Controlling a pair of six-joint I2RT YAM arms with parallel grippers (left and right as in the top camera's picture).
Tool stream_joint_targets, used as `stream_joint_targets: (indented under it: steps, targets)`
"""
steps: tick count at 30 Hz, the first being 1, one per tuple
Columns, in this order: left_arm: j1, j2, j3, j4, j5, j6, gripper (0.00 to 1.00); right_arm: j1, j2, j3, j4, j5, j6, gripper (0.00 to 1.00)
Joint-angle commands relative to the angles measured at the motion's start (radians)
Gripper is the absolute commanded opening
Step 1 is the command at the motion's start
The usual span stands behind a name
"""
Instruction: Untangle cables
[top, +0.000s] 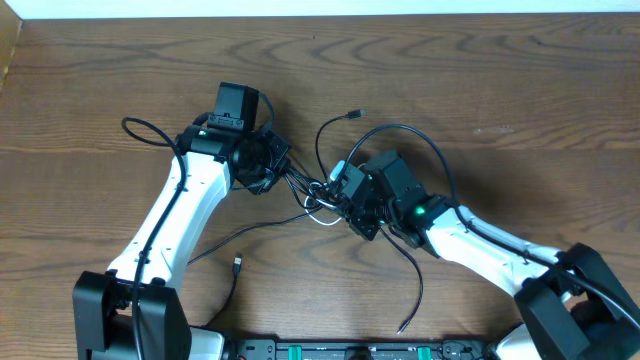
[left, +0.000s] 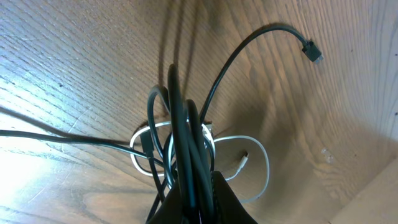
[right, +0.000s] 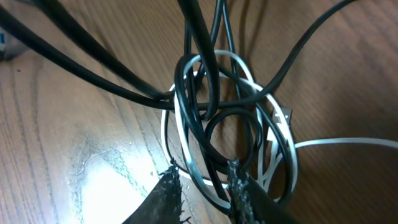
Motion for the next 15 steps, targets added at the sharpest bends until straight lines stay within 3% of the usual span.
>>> stream_joint_targets:
  steps: [1, 6, 15]
  targets:
    - [0.004, -0.020, 0.013, -0.008, -0.017, 0.017, 0.08, 0.009, 0.037, 0.003, 0.013, -0.014, -0.014, 0.23]
    - [0.004, -0.020, 0.013, -0.008, -0.017, 0.017, 0.08, 0.008, 0.037, 0.003, 0.028, -0.013, -0.012, 0.01]
    - [0.004, -0.020, 0.013, -0.008, -0.017, 0.017, 0.08, -0.051, -0.084, 0.004, -0.014, -0.069, 0.127, 0.01]
